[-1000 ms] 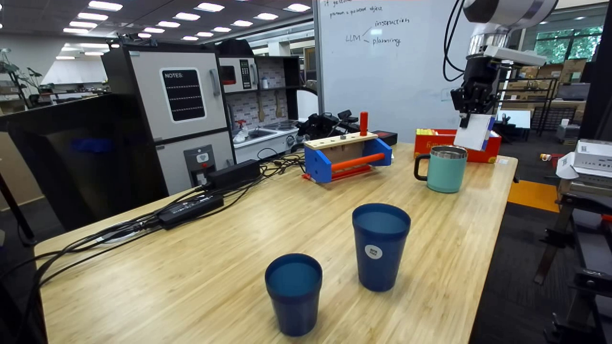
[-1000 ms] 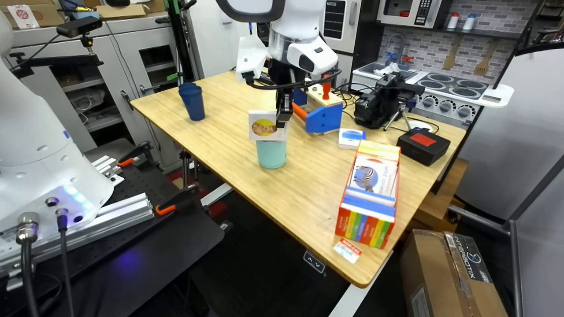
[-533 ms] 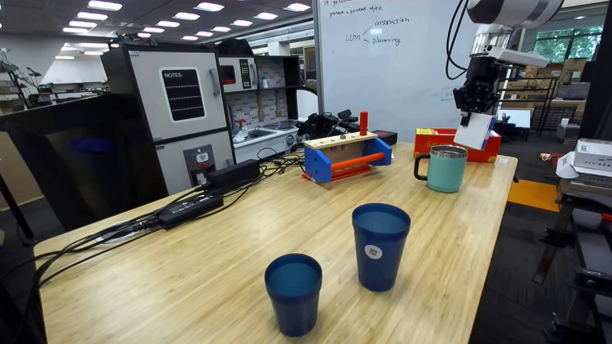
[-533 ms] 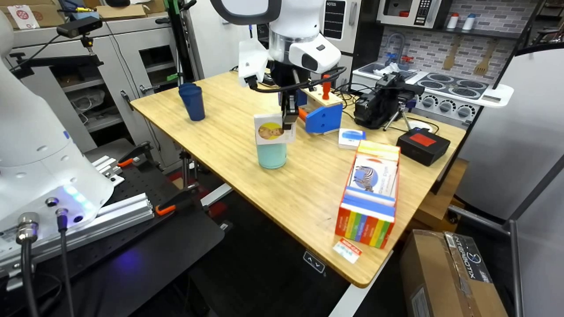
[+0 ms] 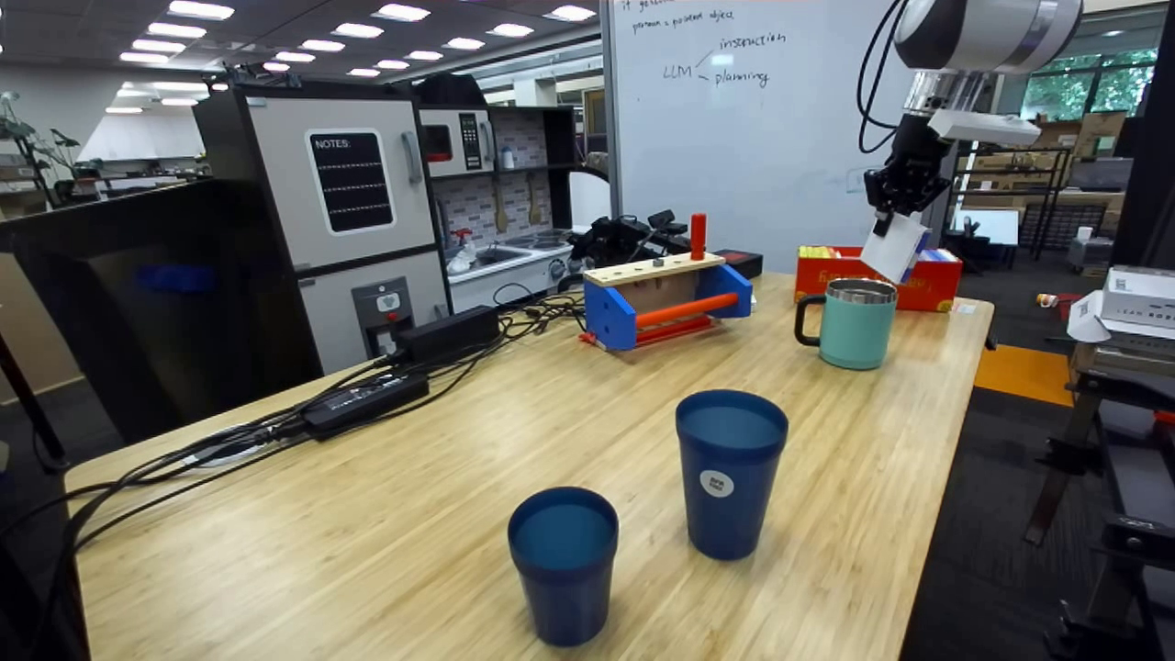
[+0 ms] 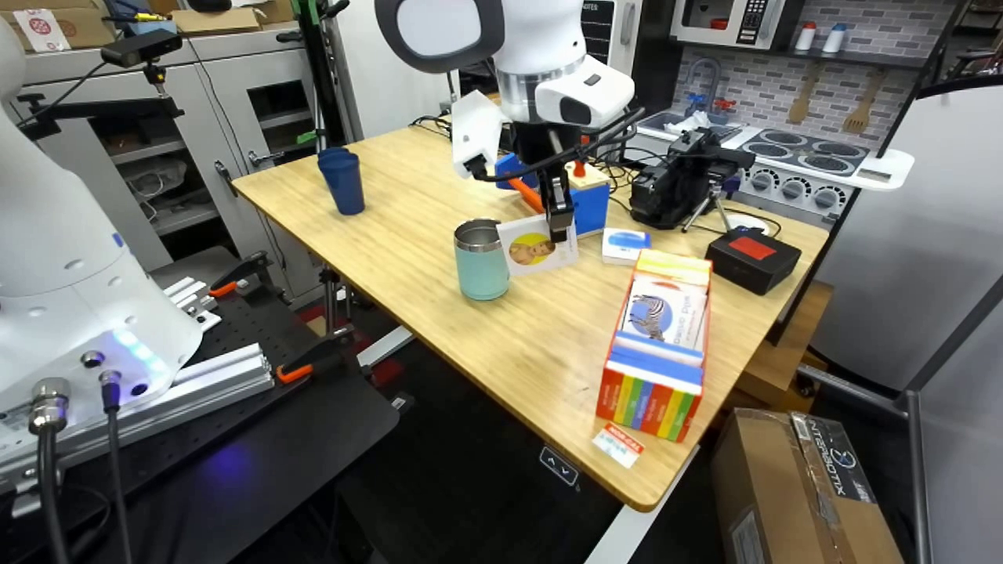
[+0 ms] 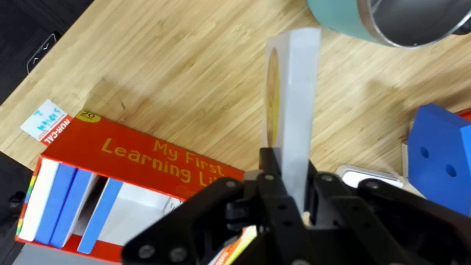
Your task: Pick the white object from the box and put it on the table
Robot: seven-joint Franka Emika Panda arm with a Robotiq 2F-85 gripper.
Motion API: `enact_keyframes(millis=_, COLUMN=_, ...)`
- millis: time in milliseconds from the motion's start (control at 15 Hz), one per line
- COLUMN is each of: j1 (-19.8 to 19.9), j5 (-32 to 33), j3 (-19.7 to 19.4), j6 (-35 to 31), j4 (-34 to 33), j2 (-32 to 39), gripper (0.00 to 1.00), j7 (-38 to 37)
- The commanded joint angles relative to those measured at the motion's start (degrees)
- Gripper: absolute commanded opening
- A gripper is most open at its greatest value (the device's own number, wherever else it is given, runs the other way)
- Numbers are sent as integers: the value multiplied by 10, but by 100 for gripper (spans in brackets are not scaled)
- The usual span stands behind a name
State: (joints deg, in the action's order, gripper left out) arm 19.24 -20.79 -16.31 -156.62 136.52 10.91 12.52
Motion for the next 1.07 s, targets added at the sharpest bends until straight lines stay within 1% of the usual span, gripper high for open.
enact_keyframes(millis=0, j1=2, j5=-2, j3=-1, j6=-35, j4=-23, j2=54, gripper=4, j7=-7)
enact_keyframes(millis=67, j1=0, j5=3, j3=-4, j6=-34, j4=-31, j2=70, gripper=4, j7=-14)
enact_keyframes(millis=133, j1=16, j5=20, j3=9, j6=-34, j4=-33, j2=78, gripper=4, j7=-29)
enact_keyframes(millis=400, j1=13, j5=56, j3=-1, j6=-25, j4=-50, j2=108, gripper=4, j7=-75)
enact_keyframes(millis=733, j1=12, j5=90, j3=-6, j6=1, j4=-58, j2=114, gripper=4, j7=-107)
enact_keyframes(millis=1000, j1=11, j5=102, j3=-8, j6=21, j4=-61, j2=113, gripper=4, j7=-118)
